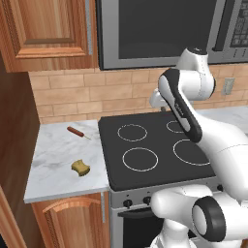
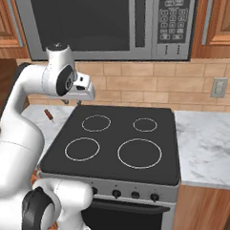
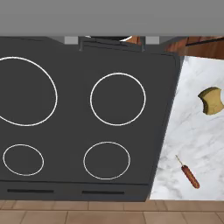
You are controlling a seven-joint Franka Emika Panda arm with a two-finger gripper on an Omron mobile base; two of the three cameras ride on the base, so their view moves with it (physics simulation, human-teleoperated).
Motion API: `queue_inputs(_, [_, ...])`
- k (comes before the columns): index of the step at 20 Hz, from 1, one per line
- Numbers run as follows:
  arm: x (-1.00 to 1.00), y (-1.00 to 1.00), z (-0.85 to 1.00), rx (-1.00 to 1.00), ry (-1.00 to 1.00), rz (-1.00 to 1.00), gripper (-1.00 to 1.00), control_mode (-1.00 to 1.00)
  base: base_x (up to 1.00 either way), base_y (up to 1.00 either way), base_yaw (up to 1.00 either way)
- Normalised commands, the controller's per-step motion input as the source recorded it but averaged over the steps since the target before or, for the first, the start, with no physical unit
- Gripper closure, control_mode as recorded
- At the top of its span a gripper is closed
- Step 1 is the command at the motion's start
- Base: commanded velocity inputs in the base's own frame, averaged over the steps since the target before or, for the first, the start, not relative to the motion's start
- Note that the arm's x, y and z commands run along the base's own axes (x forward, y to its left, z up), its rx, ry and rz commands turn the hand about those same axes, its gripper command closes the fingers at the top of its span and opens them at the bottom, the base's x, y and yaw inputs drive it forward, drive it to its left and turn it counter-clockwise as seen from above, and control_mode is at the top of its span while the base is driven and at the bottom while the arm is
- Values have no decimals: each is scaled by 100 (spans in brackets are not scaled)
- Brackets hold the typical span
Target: Place the sponge inside the microwave to prepare for sanitizing.
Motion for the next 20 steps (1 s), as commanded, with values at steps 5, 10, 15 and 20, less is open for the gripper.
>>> queue_inputs(5, [-11,2,0,0,0,-1,-100,-100,0,0,0])
queue_inputs(10, [-21,-11,4,-2,-1,-3,-100,-100,0,0,0])
queue_inputs(15, [-49,-27,4,0,-10,-15,-100,-100,0,0,0])
queue_inputs(20, [-57,-40,21,0,-13,-16,-100,-100,0,0,0])
